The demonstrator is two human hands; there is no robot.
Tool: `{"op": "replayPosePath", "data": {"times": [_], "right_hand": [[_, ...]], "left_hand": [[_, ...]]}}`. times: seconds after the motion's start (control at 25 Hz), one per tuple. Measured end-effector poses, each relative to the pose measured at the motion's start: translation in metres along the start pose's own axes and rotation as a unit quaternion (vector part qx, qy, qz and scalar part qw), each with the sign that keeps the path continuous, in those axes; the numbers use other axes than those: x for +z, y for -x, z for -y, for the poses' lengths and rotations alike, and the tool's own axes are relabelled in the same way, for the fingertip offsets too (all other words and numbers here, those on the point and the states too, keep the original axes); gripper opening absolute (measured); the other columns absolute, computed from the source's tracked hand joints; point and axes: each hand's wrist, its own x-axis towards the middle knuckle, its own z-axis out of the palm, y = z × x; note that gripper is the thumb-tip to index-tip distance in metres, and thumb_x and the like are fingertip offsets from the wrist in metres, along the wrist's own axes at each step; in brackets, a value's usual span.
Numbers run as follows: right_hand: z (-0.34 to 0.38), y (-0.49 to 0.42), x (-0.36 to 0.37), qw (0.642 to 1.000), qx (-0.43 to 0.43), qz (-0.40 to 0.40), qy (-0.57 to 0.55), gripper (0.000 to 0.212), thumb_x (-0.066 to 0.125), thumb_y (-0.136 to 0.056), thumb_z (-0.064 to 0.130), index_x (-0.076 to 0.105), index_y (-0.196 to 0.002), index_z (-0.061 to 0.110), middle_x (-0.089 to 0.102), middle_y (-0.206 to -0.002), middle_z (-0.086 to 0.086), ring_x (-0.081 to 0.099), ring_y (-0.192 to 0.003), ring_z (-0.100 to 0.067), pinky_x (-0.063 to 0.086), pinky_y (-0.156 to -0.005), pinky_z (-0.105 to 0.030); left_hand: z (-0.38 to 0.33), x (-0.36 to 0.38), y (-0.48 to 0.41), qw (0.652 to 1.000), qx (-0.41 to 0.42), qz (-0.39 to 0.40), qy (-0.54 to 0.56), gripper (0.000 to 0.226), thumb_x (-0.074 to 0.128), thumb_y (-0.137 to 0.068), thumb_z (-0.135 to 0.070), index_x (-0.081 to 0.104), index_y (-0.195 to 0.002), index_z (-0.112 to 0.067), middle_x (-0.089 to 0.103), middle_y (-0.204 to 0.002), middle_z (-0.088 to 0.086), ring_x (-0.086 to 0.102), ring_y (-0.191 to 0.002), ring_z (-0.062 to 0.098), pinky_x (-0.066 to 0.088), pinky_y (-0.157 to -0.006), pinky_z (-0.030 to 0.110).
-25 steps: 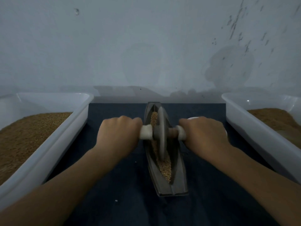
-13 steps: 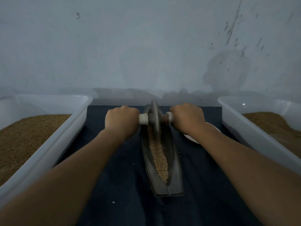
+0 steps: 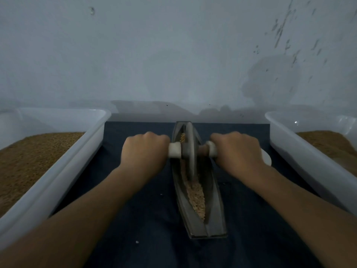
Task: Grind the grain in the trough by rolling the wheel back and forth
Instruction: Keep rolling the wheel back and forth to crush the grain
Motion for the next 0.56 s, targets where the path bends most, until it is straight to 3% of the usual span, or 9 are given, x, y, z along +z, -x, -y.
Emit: {"op": "replayPosePath", "data": {"times": [0.08, 0.12, 0.24, 0.36, 0.44, 0.56], "right_hand": [[0.003, -0.034, 0.000, 0.998, 0.036, 0.053, -0.024, 0.019, 0.065, -0.085, 0.029, 0.047, -0.080, 0.030, 0.062, -0.082, 0.000, 0.063, -0.077, -0.027, 0.046, -0.058, -0.033], [0.003, -0.042, 0.000, 0.996, 0.042, 0.072, -0.027, 0.015, 0.064, -0.087, 0.028, 0.050, -0.082, 0.029, 0.064, -0.087, -0.001, 0.064, -0.084, -0.029, 0.050, -0.064, -0.035], [0.002, -0.015, -0.010, 0.999, 0.013, 0.042, -0.017, 0.025, 0.066, -0.084, 0.029, 0.042, -0.079, 0.031, 0.054, -0.076, 0.005, 0.058, -0.071, -0.024, 0.035, -0.054, -0.029], [0.001, 0.040, -0.028, 0.997, -0.063, -0.050, -0.016, 0.051, 0.077, -0.064, 0.023, 0.028, -0.070, 0.034, 0.039, -0.058, 0.011, 0.037, -0.047, -0.012, 0.011, -0.045, -0.021], [-0.004, 0.050, -0.037, 0.997, -0.063, -0.042, -0.015, 0.061, 0.078, -0.056, 0.024, 0.020, -0.070, 0.036, 0.038, -0.055, 0.010, 0.034, -0.044, -0.010, 0.008, -0.045, -0.018], [0.001, 0.034, -0.019, 1.000, -0.023, -0.002, 0.001, 0.049, 0.076, -0.068, 0.027, 0.028, -0.070, 0.037, 0.044, -0.060, 0.011, 0.039, -0.050, -0.011, 0.010, -0.045, -0.021]], "left_hand": [[-0.001, 0.000, -0.026, 0.999, -0.027, 0.028, 0.019, 0.004, 0.059, -0.089, -0.027, 0.059, -0.091, -0.023, 0.042, -0.072, -0.003, 0.047, -0.065, 0.023, 0.034, -0.057, 0.034], [-0.002, -0.001, -0.032, 0.998, -0.033, 0.040, 0.023, 0.006, 0.059, -0.089, -0.026, 0.061, -0.094, -0.023, 0.045, -0.074, -0.001, 0.048, -0.066, 0.023, 0.036, -0.058, 0.034], [0.000, -0.007, -0.008, 0.999, -0.019, 0.025, 0.036, 0.010, 0.062, -0.086, -0.029, 0.053, -0.086, -0.025, 0.039, -0.069, -0.006, 0.041, -0.060, 0.018, 0.033, -0.054, 0.032], [0.003, -0.017, 0.044, 0.998, 0.037, -0.032, 0.025, 0.044, 0.077, -0.066, -0.034, 0.033, -0.071, -0.030, 0.029, -0.056, -0.010, 0.026, -0.046, 0.013, 0.015, -0.045, 0.023], [0.007, -0.024, 0.054, 0.997, 0.055, -0.057, 0.011, 0.055, 0.083, -0.052, -0.031, 0.030, -0.068, -0.029, 0.032, -0.051, -0.010, 0.022, -0.041, 0.013, 0.006, -0.048, 0.019], [0.000, -0.020, 0.035, 0.999, 0.025, -0.020, -0.026, 0.045, 0.078, -0.064, -0.030, 0.033, -0.068, -0.028, 0.024, -0.054, -0.009, 0.017, -0.044, 0.013, 0.007, -0.046, 0.023]]}}
